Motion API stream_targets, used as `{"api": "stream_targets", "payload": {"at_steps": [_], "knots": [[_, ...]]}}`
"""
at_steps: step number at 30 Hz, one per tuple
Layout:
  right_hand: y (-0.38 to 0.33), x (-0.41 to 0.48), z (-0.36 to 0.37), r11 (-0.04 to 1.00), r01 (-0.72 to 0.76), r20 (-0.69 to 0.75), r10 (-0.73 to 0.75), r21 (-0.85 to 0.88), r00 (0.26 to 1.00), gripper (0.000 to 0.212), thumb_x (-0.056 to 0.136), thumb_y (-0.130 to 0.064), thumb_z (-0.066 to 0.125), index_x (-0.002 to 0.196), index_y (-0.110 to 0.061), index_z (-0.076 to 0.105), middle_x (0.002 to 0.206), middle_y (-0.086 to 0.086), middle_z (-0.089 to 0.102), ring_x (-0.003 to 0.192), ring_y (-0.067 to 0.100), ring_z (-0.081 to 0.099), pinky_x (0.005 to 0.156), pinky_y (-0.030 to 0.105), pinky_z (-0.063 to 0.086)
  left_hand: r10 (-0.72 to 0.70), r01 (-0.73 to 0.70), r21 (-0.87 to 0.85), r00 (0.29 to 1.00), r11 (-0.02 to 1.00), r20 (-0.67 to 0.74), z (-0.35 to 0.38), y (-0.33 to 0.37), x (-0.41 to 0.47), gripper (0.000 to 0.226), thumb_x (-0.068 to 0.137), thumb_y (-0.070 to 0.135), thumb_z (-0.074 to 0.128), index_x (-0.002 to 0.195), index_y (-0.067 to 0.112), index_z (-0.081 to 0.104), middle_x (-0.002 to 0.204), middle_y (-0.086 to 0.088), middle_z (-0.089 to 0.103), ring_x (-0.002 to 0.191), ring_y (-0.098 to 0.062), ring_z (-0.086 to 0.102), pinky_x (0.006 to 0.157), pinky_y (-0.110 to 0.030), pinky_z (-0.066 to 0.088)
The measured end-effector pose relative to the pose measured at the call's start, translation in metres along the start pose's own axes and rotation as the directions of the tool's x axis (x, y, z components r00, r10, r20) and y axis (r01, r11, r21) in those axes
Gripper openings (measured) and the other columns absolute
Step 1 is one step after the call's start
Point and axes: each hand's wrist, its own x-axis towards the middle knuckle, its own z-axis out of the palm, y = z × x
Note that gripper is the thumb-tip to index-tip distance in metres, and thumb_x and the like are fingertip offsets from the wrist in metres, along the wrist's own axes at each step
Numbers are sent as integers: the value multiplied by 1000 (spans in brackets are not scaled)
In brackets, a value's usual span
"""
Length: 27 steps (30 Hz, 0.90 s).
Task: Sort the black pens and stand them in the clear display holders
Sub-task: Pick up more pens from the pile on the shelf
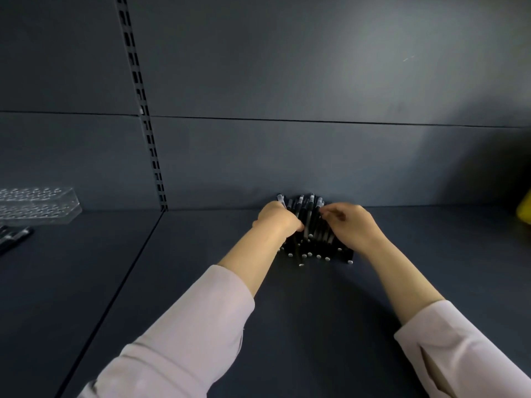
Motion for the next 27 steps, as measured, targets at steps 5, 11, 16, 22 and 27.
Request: {"api": "stream_targets", "payload": {"at_steps": [5, 11, 16, 22, 27], "knots": [[2, 1, 1, 1000, 1, -9, -1, 3, 1000, 23, 95, -14, 53, 109, -16, 71, 111, -1, 70, 90, 6, 56, 75, 10, 32, 35, -34, 78, 999, 996, -9, 0, 4, -4, 63, 90, 18, 66, 145, 17, 36, 77, -1, 46, 63, -15, 49, 55, -26, 43], [3, 1, 1, 1000, -1, -11, 1, 15, 1000, 23, 95, -15, 53, 109, -16, 71, 111, -2, 70, 89, 5, 54, 75, 8, 31, 67, -66, 16, 997, 998, -47, 1, 0, -6, 23, 88, 17, 65, 98, 12, 45, 76, -1, 45, 58, -13, 45, 47, -24, 37], [2, 0, 1, 1000, -2, -14, 2, 14, 1000, 22, 95, -16, 54, 109, -16, 71, 110, -3, 70, 88, 4, 54, 74, 7, 31, 78, -74, 54, 992, 996, -94, -1, -2, -8, 32, 90, 9, 64, 72, 12, 38, 70, -1, 42, 57, -13, 41, 48, -22, 34], [0, -2, 0, 1000, -11, -11, 11, 23, 1000, 22, 95, -16, 54, 109, -17, 71, 107, -3, 69, 87, 4, 54, 73, 7, 30, 47, -47, 0, 996, 999, -76, -12, -12, -4, 32, 91, 5, 61, 74, 12, 35, 76, -3, 42, 62, -14, 42, 52, -25, 39], [-6, -7, 1, 999, 24, -74, -21, 40, 997, 21, 95, -16, 53, 108, -17, 71, 102, -1, 71, 84, 7, 55, 70, 8, 31, -11, -3, -274, 999, 962, -51, -34, -30, -9, 27, 86, 7, 69, 87, 9, 43, 92, -6, 51, 75, -15, 49, 63, -27, 42]]}}
